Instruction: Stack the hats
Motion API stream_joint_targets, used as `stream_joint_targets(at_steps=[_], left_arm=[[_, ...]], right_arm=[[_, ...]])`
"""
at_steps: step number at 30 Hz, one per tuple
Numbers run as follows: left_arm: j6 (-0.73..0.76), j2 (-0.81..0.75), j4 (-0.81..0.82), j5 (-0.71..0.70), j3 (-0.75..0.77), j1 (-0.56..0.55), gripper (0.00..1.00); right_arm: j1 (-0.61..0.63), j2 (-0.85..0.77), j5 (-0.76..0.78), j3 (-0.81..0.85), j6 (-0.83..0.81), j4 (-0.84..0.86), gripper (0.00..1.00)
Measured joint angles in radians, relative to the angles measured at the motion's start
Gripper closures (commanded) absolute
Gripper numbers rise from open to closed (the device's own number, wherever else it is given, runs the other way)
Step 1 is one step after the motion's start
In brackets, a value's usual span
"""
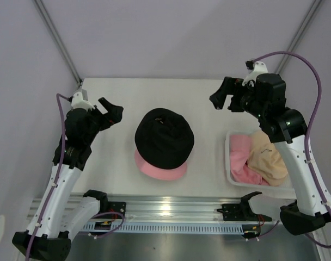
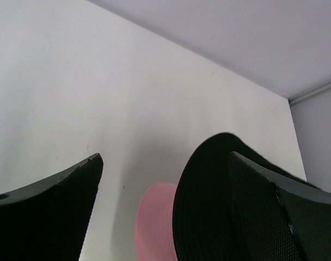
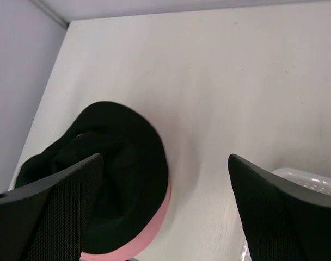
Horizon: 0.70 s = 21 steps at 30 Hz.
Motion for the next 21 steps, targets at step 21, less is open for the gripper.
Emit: stream_joint_targets(at_steps=[21], left_arm=[[-0.113, 0.019, -0.141, 0.120, 0.072, 0.004, 0.02]], right_arm=[[-0.320, -0.031, -0.443, -0.528, 0.241, 0.443, 0.01]])
